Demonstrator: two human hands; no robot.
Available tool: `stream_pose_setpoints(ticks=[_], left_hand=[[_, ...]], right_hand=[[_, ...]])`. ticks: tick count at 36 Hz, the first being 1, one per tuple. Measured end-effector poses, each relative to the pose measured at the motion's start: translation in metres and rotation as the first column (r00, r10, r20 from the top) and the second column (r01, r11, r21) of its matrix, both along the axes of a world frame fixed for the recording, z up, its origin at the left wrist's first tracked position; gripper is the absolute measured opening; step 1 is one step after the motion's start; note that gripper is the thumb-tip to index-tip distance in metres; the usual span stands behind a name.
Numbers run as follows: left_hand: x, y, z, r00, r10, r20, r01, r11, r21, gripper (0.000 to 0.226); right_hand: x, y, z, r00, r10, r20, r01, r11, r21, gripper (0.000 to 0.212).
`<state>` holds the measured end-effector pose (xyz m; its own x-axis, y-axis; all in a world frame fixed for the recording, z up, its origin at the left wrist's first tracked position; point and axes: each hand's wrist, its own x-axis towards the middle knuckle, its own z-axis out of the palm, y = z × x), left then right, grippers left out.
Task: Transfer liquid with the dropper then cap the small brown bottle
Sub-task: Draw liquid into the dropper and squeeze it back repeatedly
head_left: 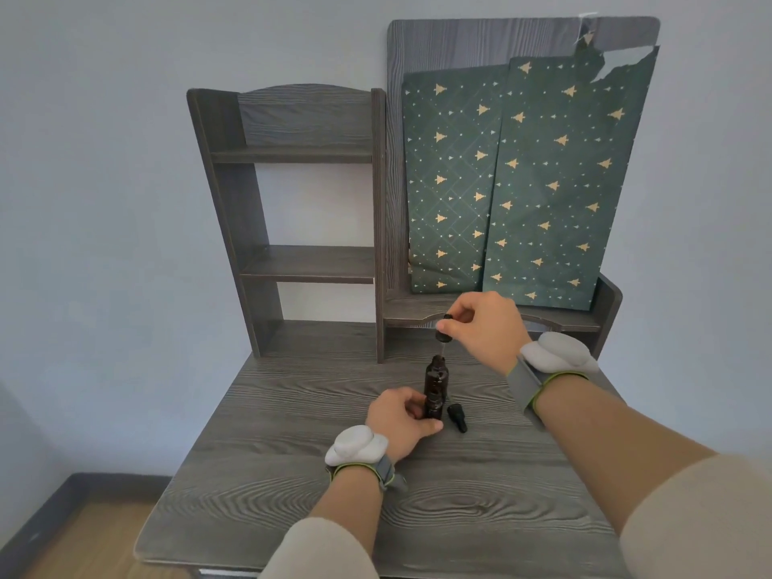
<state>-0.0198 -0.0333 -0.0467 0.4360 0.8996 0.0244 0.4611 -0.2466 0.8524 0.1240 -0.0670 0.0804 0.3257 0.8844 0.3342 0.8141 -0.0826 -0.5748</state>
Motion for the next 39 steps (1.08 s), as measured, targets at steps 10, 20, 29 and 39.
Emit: stream_pose_setpoints(ticks=[10,20,29,39], left_hand=[[-0.003,0.0,0.001,1.0,-0.015,0.004,0.015,1.0,0.007,0.038],[-0.004,0.0,0.0,1.0,-0.004,0.031,0.004,1.0,0.027,0.035],[-0.003,-0.002,0.0,0.999,0.014,0.042,-0.016,0.998,0.056,0.034],[-0.001,-0.002,-0.003,0.998,0.045,0.054,-0.048,0.997,0.057,0.032]], right_hand=[[-0.007,0.004,-0.021,1.0,0.007,0.023,-0.004,0.991,-0.136,0.013],[-0.007,0.004,-0.029,1.0,-0.03,-0.005,0.029,0.981,-0.191,0.014],[-0.013,0.005,-0.033,0.997,-0.078,0.021,0.081,0.978,-0.192,0.014],[-0.02,0.004,-0.027,0.985,-0.056,0.161,0.086,0.979,-0.183,0.017]])
